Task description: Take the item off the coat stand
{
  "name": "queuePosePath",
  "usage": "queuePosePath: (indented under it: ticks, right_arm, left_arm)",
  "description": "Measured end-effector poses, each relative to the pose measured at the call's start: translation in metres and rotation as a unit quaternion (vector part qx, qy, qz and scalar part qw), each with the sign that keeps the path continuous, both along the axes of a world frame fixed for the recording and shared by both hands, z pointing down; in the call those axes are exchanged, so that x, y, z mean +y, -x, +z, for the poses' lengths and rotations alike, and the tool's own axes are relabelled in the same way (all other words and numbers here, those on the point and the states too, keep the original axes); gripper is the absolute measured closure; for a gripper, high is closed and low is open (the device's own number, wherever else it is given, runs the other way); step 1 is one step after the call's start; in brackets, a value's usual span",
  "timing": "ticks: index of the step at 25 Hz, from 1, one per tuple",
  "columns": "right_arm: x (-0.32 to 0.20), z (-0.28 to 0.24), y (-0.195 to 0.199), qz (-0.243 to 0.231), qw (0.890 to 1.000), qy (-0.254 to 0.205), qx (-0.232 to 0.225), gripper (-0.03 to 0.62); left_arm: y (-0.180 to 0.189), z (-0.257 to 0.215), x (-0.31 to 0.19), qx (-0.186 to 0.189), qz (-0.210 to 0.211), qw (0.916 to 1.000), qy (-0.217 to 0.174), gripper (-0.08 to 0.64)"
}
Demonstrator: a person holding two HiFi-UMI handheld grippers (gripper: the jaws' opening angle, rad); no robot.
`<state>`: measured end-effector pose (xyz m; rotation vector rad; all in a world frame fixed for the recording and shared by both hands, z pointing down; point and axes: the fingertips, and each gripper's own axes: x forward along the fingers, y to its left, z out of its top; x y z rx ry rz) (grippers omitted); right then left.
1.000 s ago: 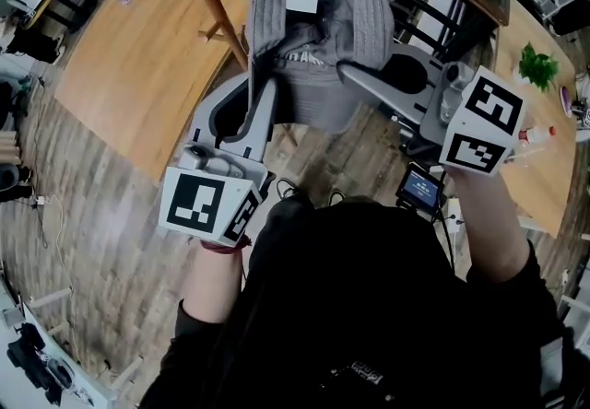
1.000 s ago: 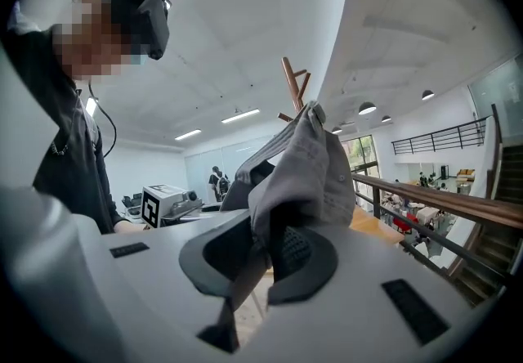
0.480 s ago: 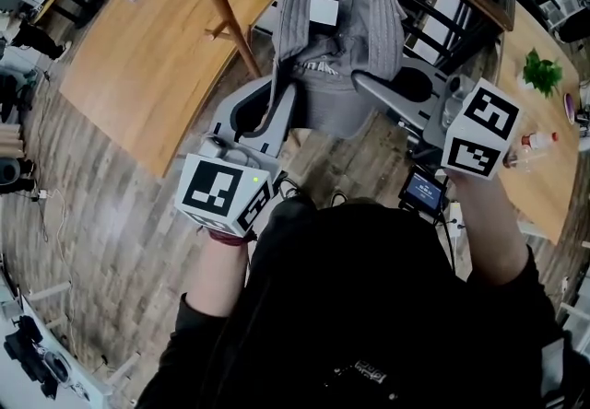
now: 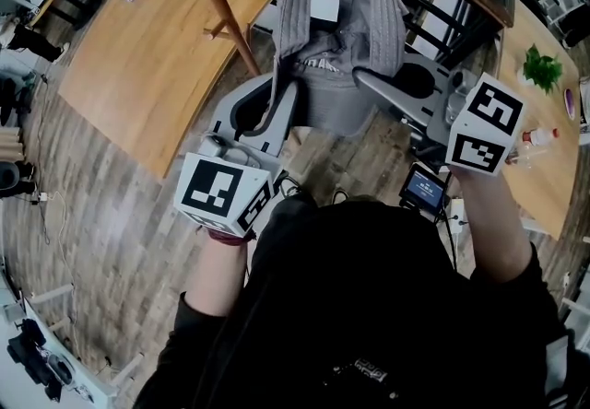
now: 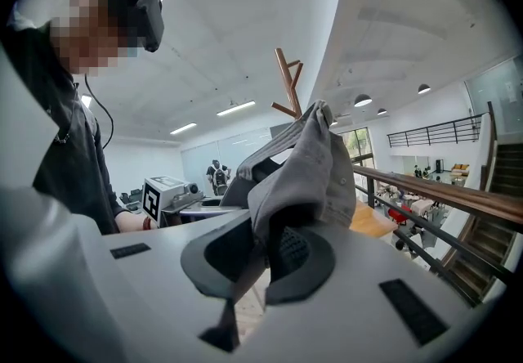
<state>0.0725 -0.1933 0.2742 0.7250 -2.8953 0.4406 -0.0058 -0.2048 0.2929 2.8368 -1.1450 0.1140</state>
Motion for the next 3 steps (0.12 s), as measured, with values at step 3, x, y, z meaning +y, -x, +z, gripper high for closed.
queuePosePath:
  ticks: [3]
  right_arm:
    - [-0.0001, -0.0006, 0.0041, -0.002, 1.000, -0.003, 0.002, 0.558]
  left_arm:
    - [0.0039, -0.0009, -0.0014, 0.002, -0.002, 1.0000, 0.000, 0.517]
